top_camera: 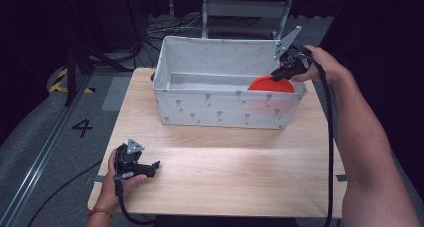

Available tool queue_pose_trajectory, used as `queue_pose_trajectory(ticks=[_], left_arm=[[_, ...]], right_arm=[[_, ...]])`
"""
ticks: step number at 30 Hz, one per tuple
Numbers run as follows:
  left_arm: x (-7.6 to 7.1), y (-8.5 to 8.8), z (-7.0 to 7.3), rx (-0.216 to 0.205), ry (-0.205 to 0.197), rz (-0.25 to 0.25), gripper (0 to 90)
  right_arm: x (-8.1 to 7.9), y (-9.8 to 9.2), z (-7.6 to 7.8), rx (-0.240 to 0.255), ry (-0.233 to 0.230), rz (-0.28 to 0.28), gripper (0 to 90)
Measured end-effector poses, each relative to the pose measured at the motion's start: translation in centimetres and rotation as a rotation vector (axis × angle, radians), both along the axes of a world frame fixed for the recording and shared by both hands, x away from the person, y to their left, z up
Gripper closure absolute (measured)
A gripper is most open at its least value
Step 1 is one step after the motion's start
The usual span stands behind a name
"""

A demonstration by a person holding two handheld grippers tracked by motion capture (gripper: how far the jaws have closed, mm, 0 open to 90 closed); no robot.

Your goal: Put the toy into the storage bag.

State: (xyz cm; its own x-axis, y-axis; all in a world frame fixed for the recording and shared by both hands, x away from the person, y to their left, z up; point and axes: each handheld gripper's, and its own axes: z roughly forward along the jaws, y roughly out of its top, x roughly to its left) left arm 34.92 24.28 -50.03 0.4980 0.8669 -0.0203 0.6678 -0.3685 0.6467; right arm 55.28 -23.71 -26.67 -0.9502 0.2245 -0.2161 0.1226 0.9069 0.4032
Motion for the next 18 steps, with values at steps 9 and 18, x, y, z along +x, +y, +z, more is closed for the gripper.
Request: queue_pose_trajectory(ticks=[9,18], left_arm=[[0.0,0.0,0.0,0.000,0.000,0.000,0.6],[0.0,0.0,0.0,0.000,0.000,0.000,0.6]], right_arm=[[0.3,1.1,-1.3,-0.077,0.041,0.006,82.6],[0.6,1.6,-2.1,-0.138,0.068,0.003,82.4]])
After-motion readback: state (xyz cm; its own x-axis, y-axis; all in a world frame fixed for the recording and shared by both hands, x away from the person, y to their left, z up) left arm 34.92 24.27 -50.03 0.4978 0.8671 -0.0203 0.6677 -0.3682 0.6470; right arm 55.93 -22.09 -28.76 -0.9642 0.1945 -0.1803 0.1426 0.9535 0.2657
